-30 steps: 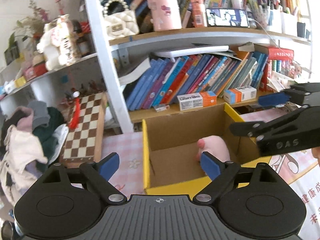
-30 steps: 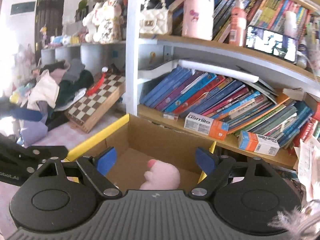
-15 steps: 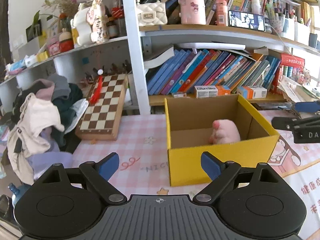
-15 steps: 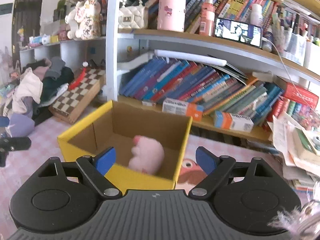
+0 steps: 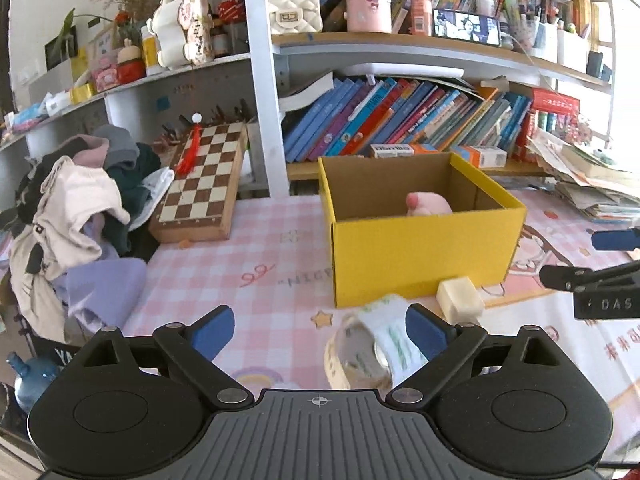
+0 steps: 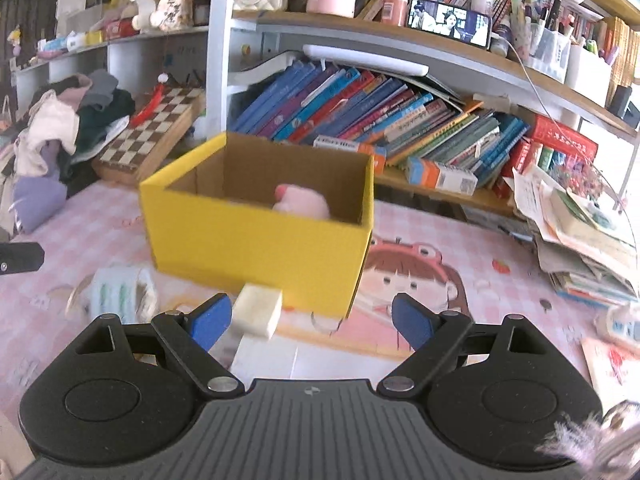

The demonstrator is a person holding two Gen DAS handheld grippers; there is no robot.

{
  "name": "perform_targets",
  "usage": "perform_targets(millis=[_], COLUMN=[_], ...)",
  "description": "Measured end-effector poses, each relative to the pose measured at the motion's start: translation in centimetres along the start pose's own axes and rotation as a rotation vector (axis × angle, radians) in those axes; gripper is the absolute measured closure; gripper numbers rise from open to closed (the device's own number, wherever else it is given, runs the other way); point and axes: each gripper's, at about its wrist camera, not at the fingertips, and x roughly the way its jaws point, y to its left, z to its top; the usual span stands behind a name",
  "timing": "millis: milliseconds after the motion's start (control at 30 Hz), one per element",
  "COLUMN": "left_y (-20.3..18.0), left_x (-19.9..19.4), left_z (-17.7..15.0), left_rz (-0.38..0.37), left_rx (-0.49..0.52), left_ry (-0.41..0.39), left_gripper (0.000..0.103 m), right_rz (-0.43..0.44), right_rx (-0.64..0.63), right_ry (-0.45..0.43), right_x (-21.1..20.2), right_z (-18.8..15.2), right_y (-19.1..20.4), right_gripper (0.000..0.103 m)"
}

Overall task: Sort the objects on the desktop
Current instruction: 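Move both grippers back toward the remaining objects on the table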

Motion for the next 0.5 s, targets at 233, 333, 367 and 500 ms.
perform_targets(millis=[233,333,367,500], left_y=[0.6,0.7,0.7,0.7], left_x=[-1.5,-1.9,-2.0,-2.0], left_z=[-1.9,-2.8,-3.0,-3.8], left_rz=[-0.014,-0.024,-0.031,-0.067], left_rx=[0.022,0.026,0.029,0.042], left_ry=[0.011,0.033,0.042,0.074], left_gripper=[0.008,0.007,0.007,0.007], right_rz=[-0.015,-0.019,-0.014,-0.007], right_rx=[0.037,0.058,0.075,0.113], right_ry=[0.040,0.073,0.093,0.159], right_x=[-2.0,-2.6,-2.6,-2.9], right_z=[-2.1,-2.9,-3.1,-3.9], right_y=[2.3,3.2,3.4,4.2], right_gripper=[0.016,0.016,0.016,0.016])
